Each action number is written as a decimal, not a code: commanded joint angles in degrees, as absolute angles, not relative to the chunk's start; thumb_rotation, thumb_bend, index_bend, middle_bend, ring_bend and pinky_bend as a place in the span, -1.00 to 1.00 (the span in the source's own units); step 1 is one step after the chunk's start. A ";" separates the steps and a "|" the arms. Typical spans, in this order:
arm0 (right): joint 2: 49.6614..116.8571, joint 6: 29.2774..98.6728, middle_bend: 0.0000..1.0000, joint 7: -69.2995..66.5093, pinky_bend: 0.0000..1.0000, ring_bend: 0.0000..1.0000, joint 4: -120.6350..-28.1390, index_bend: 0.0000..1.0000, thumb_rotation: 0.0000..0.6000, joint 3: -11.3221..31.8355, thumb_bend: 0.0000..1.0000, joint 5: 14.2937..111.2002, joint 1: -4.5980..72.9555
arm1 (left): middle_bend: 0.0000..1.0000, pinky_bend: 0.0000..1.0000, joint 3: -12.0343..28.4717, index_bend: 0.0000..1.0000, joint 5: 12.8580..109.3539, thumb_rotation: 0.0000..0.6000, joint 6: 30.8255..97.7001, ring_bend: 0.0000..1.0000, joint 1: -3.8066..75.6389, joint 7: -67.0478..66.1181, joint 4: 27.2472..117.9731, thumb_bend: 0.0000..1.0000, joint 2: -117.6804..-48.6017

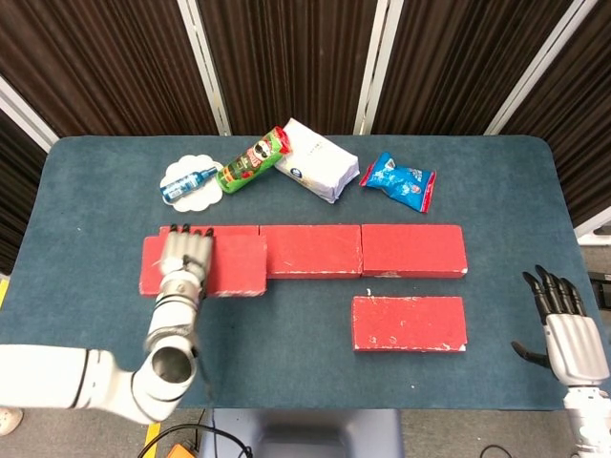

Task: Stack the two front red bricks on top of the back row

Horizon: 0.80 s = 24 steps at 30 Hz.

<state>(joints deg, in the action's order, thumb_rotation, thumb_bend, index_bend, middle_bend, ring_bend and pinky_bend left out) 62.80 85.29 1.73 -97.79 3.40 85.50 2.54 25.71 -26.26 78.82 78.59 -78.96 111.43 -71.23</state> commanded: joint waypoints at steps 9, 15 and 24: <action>63.50 84.56 -0.95 3.64 -1.00 -1.00 -97.69 -0.72 1.00 3.70 -1.00 84.25 2.87 | -0.68 -0.83 31.51 -0.91 -35.32 1.00 76.16 -1.00 87.05 -87.26 89.48 -0.61 -83.20; 64.03 84.05 -0.95 4.69 -1.00 -1.00 -97.54 -0.72 1.00 3.84 -1.00 83.72 3.19 | -0.69 -0.82 32.46 -0.91 -33.56 1.00 75.78 -1.00 87.30 -88.35 84.59 -0.61 -86.47; 64.73 83.37 -0.95 6.10 -1.00 -1.00 -97.50 -0.72 1.00 4.02 -1.00 82.78 3.56 | -0.69 -0.81 31.94 -0.93 -28.71 1.00 72.85 -1.00 85.28 -88.07 83.04 -0.61 -88.99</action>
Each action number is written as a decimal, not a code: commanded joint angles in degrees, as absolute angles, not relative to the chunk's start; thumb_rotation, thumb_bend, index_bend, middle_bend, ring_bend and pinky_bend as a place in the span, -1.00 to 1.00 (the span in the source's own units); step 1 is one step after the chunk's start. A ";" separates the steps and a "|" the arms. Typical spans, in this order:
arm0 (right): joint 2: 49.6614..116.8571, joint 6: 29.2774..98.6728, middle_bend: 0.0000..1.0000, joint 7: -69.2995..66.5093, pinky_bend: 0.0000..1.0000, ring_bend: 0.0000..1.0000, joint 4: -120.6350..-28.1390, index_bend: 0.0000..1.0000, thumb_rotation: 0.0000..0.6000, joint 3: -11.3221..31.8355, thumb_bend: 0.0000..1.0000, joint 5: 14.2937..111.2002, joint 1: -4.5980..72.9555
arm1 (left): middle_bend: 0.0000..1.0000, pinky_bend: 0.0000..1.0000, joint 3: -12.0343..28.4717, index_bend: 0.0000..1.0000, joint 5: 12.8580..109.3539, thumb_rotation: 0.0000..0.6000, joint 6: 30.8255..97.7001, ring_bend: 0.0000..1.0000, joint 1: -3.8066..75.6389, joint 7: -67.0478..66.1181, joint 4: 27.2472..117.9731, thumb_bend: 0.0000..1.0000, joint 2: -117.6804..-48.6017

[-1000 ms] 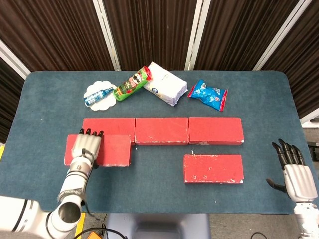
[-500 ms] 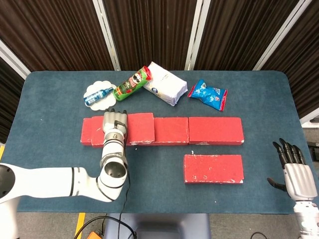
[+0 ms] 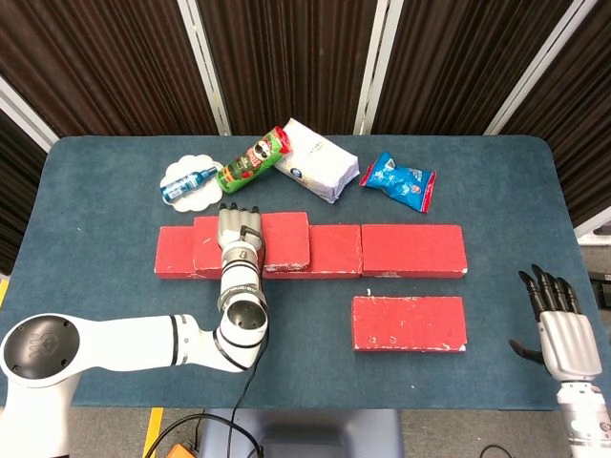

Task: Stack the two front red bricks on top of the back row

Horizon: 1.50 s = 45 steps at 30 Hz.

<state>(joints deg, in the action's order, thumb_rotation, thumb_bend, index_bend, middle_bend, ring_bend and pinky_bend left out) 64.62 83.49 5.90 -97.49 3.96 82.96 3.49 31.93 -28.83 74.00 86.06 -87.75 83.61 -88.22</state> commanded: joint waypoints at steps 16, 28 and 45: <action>65.05 83.17 -0.95 6.93 -1.00 -1.00 -97.63 -0.72 1.00 4.07 -1.00 82.14 3.69 | -0.70 -0.83 32.11 -0.93 -25.98 1.00 69.51 -1.00 83.33 -89.29 79.64 -0.61 -91.64; 65.26 82.89 -0.95 7.59 -1.00 -1.00 -97.68 -0.72 1.00 4.16 -1.00 81.59 3.83 | -0.74 -0.84 32.18 -0.95 -25.47 1.00 68.54 -1.00 82.96 -90.27 77.78 -0.61 -92.62; 65.41 82.49 -0.95 8.29 -1.00 -1.00 -97.84 -0.72 1.00 4.14 -1.00 81.03 4.02 | -0.80 -0.84 33.32 -1.00 -25.36 1.00 68.53 -1.00 82.17 -91.46 75.44 -0.61 -93.75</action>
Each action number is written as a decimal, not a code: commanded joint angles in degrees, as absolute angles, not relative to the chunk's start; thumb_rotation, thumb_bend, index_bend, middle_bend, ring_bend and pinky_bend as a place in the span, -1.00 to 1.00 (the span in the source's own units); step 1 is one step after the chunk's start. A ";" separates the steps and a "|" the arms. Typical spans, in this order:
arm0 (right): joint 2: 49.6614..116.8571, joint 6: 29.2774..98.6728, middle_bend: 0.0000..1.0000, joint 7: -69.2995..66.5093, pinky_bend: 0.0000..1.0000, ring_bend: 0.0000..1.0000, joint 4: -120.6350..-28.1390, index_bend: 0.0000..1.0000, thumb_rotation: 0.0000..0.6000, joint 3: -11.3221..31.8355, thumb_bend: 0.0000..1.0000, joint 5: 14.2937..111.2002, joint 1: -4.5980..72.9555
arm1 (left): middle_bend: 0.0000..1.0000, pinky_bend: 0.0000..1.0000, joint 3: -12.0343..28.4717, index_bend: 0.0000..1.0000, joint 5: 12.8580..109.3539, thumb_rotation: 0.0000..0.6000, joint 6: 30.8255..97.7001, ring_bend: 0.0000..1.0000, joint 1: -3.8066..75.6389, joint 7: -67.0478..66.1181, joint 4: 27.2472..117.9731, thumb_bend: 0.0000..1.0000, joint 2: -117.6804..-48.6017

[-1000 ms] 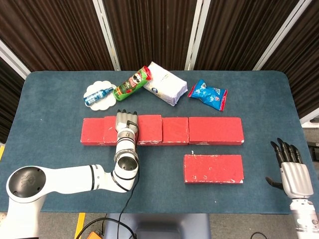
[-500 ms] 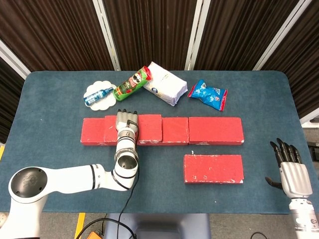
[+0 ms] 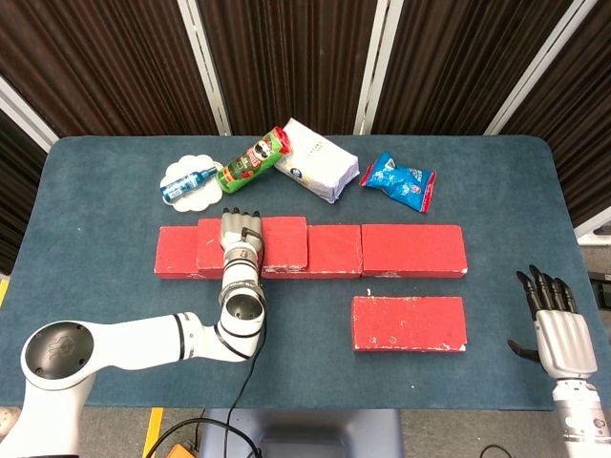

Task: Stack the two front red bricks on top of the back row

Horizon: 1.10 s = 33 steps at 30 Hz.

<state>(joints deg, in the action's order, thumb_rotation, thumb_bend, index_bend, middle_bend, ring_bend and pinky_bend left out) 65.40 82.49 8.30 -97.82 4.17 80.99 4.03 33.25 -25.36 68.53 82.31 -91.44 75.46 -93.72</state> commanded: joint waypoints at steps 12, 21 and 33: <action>65.51 82.34 -0.95 8.43 -1.00 -1.00 -97.82 -0.72 1.00 4.04 -1.00 81.00 4.12 | -0.82 -0.84 34.02 -1.00 -25.49 1.00 69.46 -1.00 81.50 -92.08 75.12 -0.62 -94.19; 65.44 82.15 -0.95 8.38 -1.00 -1.00 -98.02 -0.72 1.00 3.89 -1.00 80.98 4.14 | -0.91 -0.84 33.79 -1.00 -24.46 1.00 69.29 -1.00 81.11 -92.58 74.47 -0.62 -94.94; 65.42 82.18 -0.95 8.35 -1.00 -1.00 -98.16 -0.72 1.00 3.95 -1.00 80.74 4.13 | -1.00 -0.84 34.42 -1.00 -24.16 1.00 69.77 -1.00 81.02 -92.85 74.64 -0.62 -95.67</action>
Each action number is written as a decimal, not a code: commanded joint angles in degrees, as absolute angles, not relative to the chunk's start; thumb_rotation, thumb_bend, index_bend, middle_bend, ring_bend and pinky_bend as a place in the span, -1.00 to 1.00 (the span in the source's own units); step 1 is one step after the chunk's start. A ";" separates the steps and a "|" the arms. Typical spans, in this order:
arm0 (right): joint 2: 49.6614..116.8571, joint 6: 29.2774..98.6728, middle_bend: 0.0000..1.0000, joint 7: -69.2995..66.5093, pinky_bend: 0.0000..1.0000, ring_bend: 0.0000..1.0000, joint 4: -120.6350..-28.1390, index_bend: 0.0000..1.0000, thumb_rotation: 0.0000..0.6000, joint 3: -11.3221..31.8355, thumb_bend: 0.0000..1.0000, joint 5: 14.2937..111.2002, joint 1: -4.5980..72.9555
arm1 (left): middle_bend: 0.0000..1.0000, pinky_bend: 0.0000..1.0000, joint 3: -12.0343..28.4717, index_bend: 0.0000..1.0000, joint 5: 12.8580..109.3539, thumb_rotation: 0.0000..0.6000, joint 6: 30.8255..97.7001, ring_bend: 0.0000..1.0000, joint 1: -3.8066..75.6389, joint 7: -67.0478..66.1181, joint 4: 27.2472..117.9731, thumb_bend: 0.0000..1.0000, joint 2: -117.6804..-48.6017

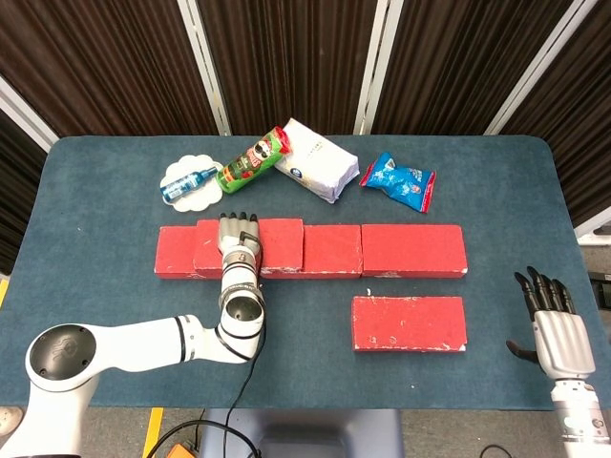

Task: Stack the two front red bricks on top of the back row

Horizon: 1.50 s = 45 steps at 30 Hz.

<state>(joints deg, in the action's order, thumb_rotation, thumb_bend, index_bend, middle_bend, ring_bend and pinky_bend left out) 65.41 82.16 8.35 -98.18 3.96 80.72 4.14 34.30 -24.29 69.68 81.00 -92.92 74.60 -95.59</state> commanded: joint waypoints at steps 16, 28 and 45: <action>65.23 81.98 -0.95 8.36 -1.00 -1.00 -98.50 -0.72 1.00 3.97 -1.00 80.25 4.10 | -1.00 -0.84 35.19 -1.00 -23.00 1.00 70.75 -1.00 81.19 -92.86 74.19 -0.62 -96.69; 65.15 81.88 -0.95 8.24 -1.00 -1.00 -98.56 -0.72 1.00 3.87 -1.00 80.32 4.12 | -1.00 -0.84 35.56 -1.00 -23.25 1.00 71.14 -1.00 81.16 -93.84 73.63 -0.62 -97.31; 65.12 81.55 -0.95 8.47 -1.00 -1.00 -98.83 -0.72 1.00 3.84 -1.00 79.97 4.21 | -1.00 -0.85 35.35 -1.00 -22.33 1.00 70.51 -1.00 80.67 -94.52 74.08 -0.62 -97.13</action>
<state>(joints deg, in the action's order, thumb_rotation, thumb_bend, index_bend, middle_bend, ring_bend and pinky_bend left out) 65.11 81.54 8.46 -98.83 3.83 79.98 4.22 35.28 -22.03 70.54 80.69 -94.25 73.99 -97.23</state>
